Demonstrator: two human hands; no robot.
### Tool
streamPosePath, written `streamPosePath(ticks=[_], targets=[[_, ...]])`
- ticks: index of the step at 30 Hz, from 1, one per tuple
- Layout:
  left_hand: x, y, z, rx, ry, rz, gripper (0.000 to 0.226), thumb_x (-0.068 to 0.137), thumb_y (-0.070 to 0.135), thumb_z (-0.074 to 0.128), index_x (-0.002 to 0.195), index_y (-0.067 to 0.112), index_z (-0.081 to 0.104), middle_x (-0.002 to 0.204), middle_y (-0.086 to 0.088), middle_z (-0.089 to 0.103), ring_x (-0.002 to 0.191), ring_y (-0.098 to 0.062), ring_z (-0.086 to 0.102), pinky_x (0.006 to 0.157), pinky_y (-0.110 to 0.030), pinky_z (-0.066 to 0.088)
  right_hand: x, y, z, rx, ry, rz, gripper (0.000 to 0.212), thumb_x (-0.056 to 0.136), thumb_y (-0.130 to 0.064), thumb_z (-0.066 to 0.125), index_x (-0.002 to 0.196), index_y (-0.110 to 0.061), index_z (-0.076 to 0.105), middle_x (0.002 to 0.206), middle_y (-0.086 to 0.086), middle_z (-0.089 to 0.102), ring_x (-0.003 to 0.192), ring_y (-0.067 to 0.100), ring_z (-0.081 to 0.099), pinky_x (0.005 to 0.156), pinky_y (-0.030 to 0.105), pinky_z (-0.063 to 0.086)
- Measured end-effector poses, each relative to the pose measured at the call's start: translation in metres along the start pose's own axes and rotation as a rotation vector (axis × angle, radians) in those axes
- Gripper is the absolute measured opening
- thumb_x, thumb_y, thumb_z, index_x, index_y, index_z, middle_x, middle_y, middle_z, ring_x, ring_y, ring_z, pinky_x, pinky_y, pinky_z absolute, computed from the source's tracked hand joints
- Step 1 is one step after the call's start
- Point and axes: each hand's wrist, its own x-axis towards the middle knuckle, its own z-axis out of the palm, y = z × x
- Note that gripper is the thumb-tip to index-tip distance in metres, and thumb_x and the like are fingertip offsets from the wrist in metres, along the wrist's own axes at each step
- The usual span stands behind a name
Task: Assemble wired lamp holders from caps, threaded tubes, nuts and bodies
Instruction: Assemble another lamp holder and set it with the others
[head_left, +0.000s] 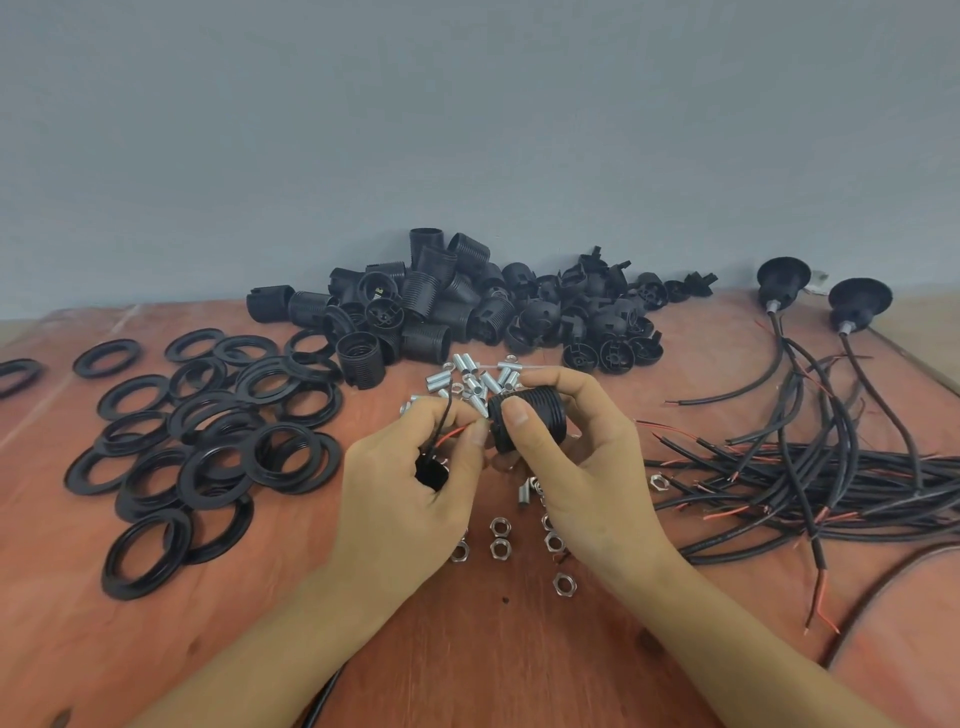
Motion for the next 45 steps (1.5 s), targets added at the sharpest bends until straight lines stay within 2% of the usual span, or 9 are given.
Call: streamPosePath(ticks=[7, 10, 14, 18, 22, 25, 31, 36, 45], targets=[[0.0019, -0.0003, -0.0011, -0.009, -0.027, -0.006, 0.007, 0.09, 0.014, 0.062, 0.086, 0.01, 0.067, 0.069, 0.008, 0.068, 0.063, -0.009, 0.065, 0.057, -0.024, 0.05, 0.0, -0.002, -0.0014, 0.021, -0.019, -0.019, 0.031, 0.081, -0.026, 0.067, 0.105, -0.009, 0.057, 0.081, -0.007, 0.07, 0.066, 0.015, 0.069, 0.066, 0.024, 0.057], [0.0026, -0.0021, -0.0013, -0.006, -0.057, -0.006, 0.008, 0.091, 0.015, 0.062, 0.086, 0.011, 0.066, 0.066, 0.005, 0.066, 0.061, -0.011, 0.064, 0.057, -0.028, 0.05, -0.0001, -0.0004, -0.0022, 0.016, -0.069, -0.036, 0.023, 0.087, -0.019, 0.064, 0.105, -0.01, 0.053, 0.081, -0.01, 0.067, 0.071, 0.011, 0.066, 0.07, 0.025, 0.056], [0.0025, -0.0031, -0.0016, -0.094, -0.078, -0.084, 0.011, 0.093, 0.022, 0.059, 0.086, 0.015, 0.064, 0.066, 0.005, 0.068, 0.06, -0.011, 0.066, 0.057, -0.028, 0.052, 0.0003, 0.0002, -0.0024, 0.031, -0.079, -0.022, 0.02, 0.089, -0.017, 0.058, 0.106, -0.009, 0.052, 0.079, -0.012, 0.065, 0.071, 0.005, 0.062, 0.069, 0.022, 0.054], [0.0036, -0.0032, -0.0024, -0.11, -0.053, -0.096, 0.011, 0.093, 0.021, 0.058, 0.086, 0.015, 0.063, 0.06, 0.007, 0.062, 0.047, -0.006, 0.058, 0.049, -0.013, 0.042, 0.005, -0.0034, -0.0035, 0.183, -0.012, 0.194, 0.029, 0.087, -0.029, 0.057, 0.112, -0.013, 0.059, 0.077, -0.008, 0.068, 0.065, 0.01, 0.064, 0.062, 0.026, 0.051], [0.0039, -0.0041, -0.0017, -0.108, 0.002, -0.089, 0.008, 0.089, 0.018, 0.063, 0.083, 0.013, 0.066, 0.059, 0.001, 0.059, 0.049, -0.01, 0.056, 0.051, -0.017, 0.044, 0.0095, -0.0044, -0.0064, 0.405, -0.034, 0.439, 0.029, 0.102, -0.025, 0.04, 0.112, -0.009, 0.062, 0.073, 0.0, 0.061, 0.054, 0.011, 0.048, 0.051, 0.024, 0.035], [0.0038, -0.0038, -0.0019, -0.102, 0.023, -0.065, 0.013, 0.088, 0.022, 0.064, 0.082, 0.011, 0.068, 0.058, 0.003, 0.059, 0.052, -0.012, 0.056, 0.053, -0.018, 0.044, 0.0089, -0.0031, -0.0069, 0.491, -0.079, 0.507, 0.032, 0.103, -0.029, 0.039, 0.112, -0.009, 0.061, 0.077, 0.002, 0.057, 0.052, 0.011, 0.043, 0.047, 0.022, 0.033], [0.0041, 0.0006, -0.0027, -0.027, -0.016, 0.041, 0.009, 0.086, 0.011, 0.067, 0.078, 0.009, 0.069, 0.058, 0.006, 0.048, 0.056, -0.011, 0.05, 0.061, -0.013, 0.039, 0.0089, 0.0011, -0.0076, 0.429, -0.105, 0.495, 0.03, 0.101, -0.028, 0.044, 0.118, -0.013, 0.063, 0.078, 0.003, 0.057, 0.054, 0.012, 0.045, 0.047, 0.022, 0.035], [0.0044, 0.0019, -0.0037, 0.003, -0.039, 0.076, 0.006, 0.085, 0.009, 0.068, 0.079, 0.01, 0.071, 0.058, 0.01, 0.046, 0.055, -0.012, 0.05, 0.062, -0.012, 0.039, 0.0072, 0.0029, -0.0053, 0.386, -0.121, 0.464, 0.04, 0.087, -0.034, 0.056, 0.119, -0.012, 0.065, 0.079, 0.003, 0.058, 0.055, 0.012, 0.048, 0.049, 0.023, 0.036], [0.0056, -0.0017, -0.0039, 0.028, -0.032, 0.087, 0.009, 0.085, 0.009, 0.068, 0.076, 0.01, 0.068, 0.056, 0.013, 0.041, 0.054, -0.011, 0.047, 0.059, -0.015, 0.039, 0.005, 0.0009, -0.0051, 0.334, -0.09, 0.442, 0.027, 0.1, -0.026, 0.049, 0.119, -0.014, 0.064, 0.08, 0.003, 0.059, 0.057, 0.013, 0.05, 0.05, 0.022, 0.04]])
